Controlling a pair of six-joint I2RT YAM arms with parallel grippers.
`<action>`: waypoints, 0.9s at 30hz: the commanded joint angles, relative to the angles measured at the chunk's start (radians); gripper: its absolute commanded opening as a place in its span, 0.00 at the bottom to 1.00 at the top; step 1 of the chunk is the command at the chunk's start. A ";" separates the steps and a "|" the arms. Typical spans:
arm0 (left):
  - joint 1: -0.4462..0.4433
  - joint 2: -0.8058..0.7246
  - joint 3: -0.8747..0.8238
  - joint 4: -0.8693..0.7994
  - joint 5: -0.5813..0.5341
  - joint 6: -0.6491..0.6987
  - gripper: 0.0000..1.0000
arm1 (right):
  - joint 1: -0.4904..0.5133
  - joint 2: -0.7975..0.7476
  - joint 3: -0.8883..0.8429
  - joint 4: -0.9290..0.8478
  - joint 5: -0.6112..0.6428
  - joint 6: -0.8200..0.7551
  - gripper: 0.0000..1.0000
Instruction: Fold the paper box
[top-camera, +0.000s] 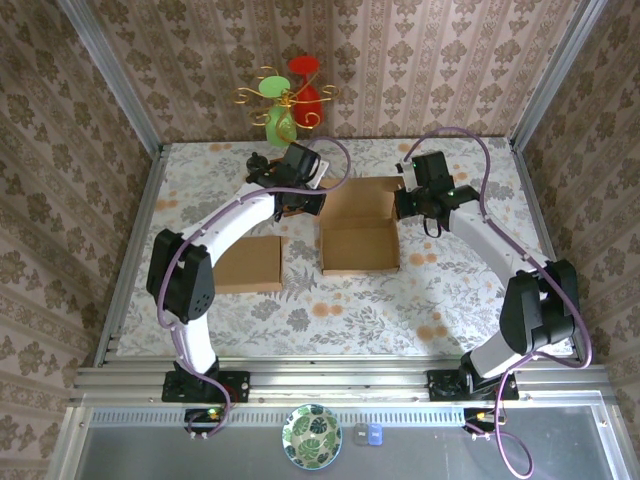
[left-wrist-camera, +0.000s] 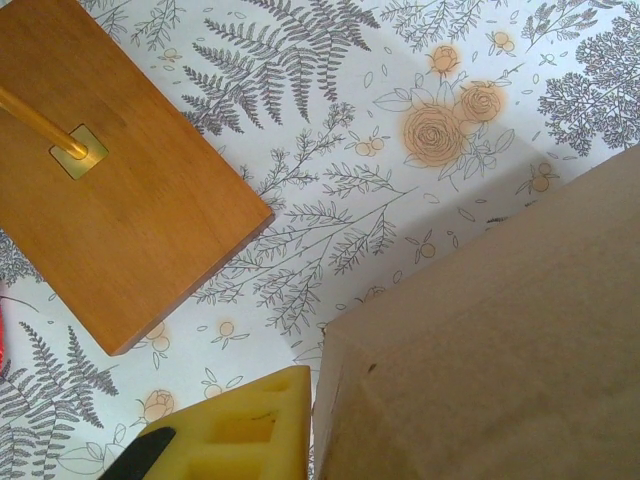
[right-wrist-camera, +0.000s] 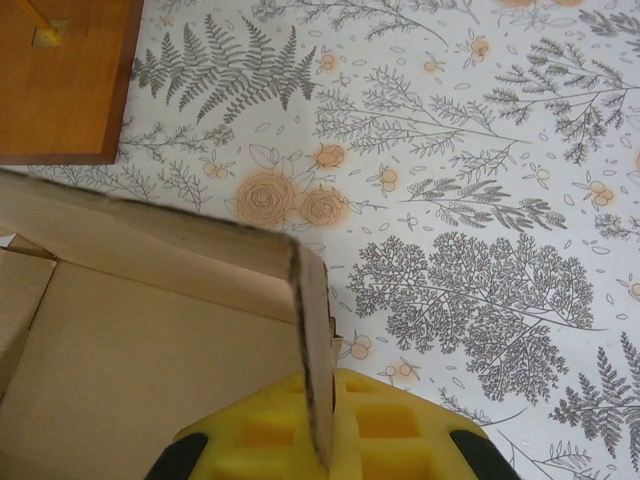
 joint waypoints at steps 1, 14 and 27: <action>-0.002 -0.015 0.010 -0.034 -0.027 -0.003 0.18 | 0.000 -0.033 -0.017 0.027 0.043 0.003 0.00; 0.000 -0.043 -0.015 -0.060 -0.038 0.041 0.23 | 0.000 -0.025 -0.021 0.014 0.033 -0.005 0.00; 0.010 -0.057 -0.031 -0.034 0.033 0.070 0.12 | 0.000 -0.015 -0.019 0.015 0.016 -0.004 0.00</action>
